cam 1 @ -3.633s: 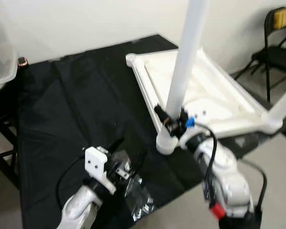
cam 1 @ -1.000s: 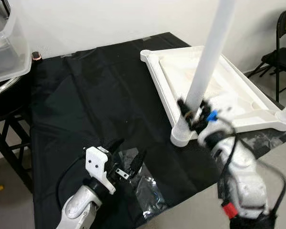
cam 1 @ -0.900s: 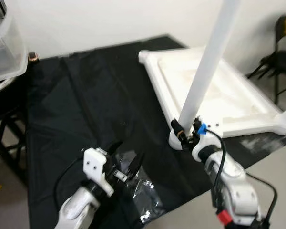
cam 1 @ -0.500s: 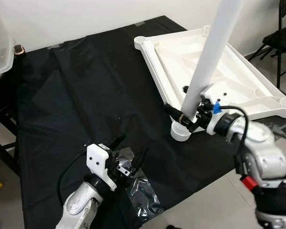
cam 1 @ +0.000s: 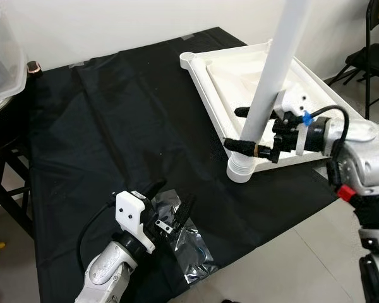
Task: Building children table
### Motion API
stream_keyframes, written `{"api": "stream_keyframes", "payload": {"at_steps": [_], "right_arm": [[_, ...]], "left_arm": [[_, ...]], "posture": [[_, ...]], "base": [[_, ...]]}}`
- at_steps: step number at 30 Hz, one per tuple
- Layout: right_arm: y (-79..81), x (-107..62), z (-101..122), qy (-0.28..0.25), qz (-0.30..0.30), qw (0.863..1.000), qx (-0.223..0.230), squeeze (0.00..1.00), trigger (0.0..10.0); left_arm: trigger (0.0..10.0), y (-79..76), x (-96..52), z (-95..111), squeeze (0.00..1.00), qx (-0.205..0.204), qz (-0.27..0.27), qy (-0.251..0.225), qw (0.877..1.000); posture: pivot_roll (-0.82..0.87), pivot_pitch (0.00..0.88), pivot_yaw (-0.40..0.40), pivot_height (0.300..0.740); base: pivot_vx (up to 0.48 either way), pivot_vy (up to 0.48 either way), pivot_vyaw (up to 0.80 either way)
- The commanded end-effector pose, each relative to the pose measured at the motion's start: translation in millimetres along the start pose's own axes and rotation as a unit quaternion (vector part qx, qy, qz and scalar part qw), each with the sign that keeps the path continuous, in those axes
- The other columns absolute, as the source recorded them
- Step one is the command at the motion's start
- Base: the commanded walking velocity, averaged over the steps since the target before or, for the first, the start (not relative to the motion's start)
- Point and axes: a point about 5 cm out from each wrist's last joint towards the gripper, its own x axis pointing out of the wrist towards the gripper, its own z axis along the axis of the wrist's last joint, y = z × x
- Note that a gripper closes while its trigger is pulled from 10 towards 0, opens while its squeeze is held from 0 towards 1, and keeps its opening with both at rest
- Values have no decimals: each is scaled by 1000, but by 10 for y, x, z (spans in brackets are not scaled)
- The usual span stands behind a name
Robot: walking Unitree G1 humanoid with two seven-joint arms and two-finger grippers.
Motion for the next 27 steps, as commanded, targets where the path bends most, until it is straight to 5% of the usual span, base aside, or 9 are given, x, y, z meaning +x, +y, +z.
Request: {"api": "stream_keyframes", "payload": {"at_steps": [1, 4, 5, 19, 20, 22, 23, 25, 27], "right_arm": [[-29, -39, 5, 6, 27, 1000, -10, 0, 3216], [-59, -59, 10, 10, 36, 999, -15, 0, 3216], [-79, -76, 11, 10, 42, 999, -14, 0, 0], [115, -79, -362, 31, 5, 998, 55, 0, 0], [297, 87, -534, 35, -44, 993, 106, 0, 0], [575, 325, -895, 69, -271, 934, 224, 0, 0], [575, 325, -895, 69, -271, 934, 224, 0, 0], [873, 372, -1086, 99, -361, 887, 269, 0, 0], [1093, 415, -1099, 90, -372, 876, 292, 0, 0]], "left_arm": [[10000, -4, -35, -42, 0, 2, 4, 9, 1000], [10000, -7, -37, -41, 0, 2, 4, 9, 1000], [10000, -8, -39, -41, 0, 2, 4, 9, 1000], [10000, -3, -53, -22, 0, 1, 5, 8, 1000], [10000, 1, -61, -16, 0, 1, 6, 8, 1000], [10000, 16, -79, -7, 0, 2, 6, 9, 1000], [10000, 16, -79, -7, 0, 2, 6, 9, 1000], [10000, 26, -82, -2, 0, 3, 6, 9, 1000], [10000, 28, -81, -3, 0, 4, 5, 11, 1000]], "posture": [[33, 188, 3, 740], [33, 189, 3, 740], [33, 190, 4, 740], [23, 204, 5, 740], [23, 209, 3, 740], [16, 214, 7, 740], [16, 214, 7, 740], [21, 220, 22, 740], [11, 216, 24, 740]], "base": [[0, 0, 0], [0, 0, 0], [0, 0, 0], [0, 0, 0], [0, 0, 0], [0, 0, 0], [0, 0, 0], [0, 0, 0], [0, 0, 0]]}}
